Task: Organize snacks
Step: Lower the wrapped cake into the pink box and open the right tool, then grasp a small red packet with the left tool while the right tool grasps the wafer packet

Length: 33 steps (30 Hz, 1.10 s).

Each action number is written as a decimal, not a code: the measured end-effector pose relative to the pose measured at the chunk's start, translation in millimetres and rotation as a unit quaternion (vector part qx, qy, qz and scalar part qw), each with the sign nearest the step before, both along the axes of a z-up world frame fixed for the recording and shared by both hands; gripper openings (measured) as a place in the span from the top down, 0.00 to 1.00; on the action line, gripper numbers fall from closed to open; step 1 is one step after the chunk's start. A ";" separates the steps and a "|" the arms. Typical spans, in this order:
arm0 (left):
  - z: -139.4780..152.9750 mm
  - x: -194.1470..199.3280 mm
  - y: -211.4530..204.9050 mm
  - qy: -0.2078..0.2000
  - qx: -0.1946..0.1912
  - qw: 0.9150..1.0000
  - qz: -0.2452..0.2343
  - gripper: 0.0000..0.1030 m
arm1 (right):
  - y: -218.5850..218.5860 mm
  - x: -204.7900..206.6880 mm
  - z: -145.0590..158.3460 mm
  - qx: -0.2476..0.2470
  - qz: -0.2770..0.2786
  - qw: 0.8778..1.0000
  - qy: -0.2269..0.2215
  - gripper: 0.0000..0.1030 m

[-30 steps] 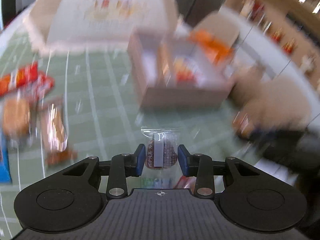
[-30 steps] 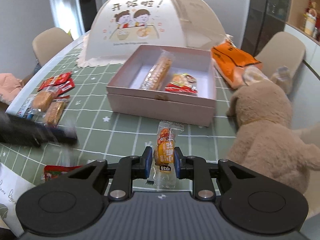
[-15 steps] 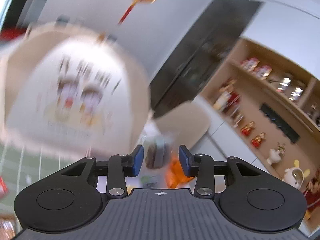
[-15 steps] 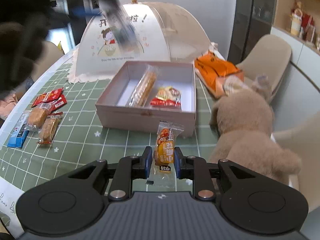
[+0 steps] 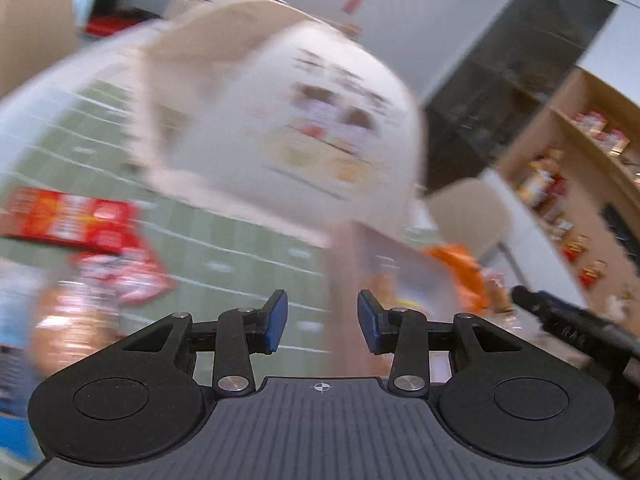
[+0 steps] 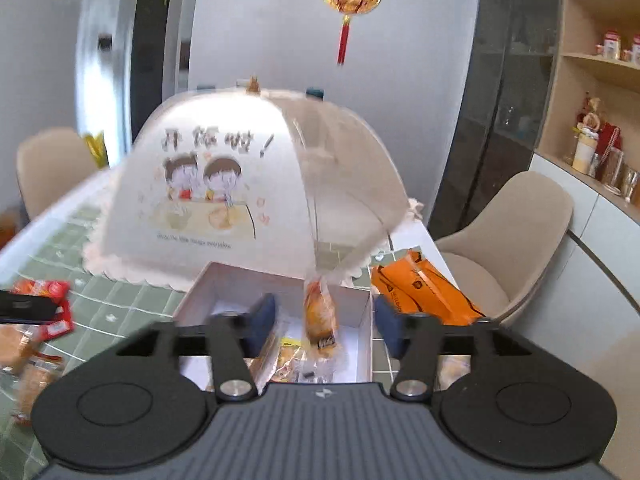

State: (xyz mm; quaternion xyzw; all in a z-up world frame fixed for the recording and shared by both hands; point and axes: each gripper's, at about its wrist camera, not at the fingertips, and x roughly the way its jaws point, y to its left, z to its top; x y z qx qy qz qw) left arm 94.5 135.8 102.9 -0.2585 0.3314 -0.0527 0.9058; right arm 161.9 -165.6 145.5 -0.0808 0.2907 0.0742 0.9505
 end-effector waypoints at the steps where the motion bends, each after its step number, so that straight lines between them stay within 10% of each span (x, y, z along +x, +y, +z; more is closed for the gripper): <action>1: -0.5 -6.9 14.2 -0.002 0.016 1.000 0.022 0.58 | 6.1 1.5 -2.4 0.002 0.012 1.000 0.006 0.45; 10: -32.8 -19.6 106.2 0.083 0.050 0.984 0.149 0.58 | 55.3 -26.2 -42.3 0.093 0.109 0.980 0.137 0.45; 26: -67.7 -25.6 73.2 0.126 0.011 0.992 -0.019 0.58 | 165.7 -58.4 -80.2 0.102 0.237 0.942 0.213 0.45; 33: -41.6 -46.2 98.3 0.094 0.017 0.995 0.021 0.59 | 188.1 -43.4 -107.8 0.075 0.218 0.945 0.231 0.62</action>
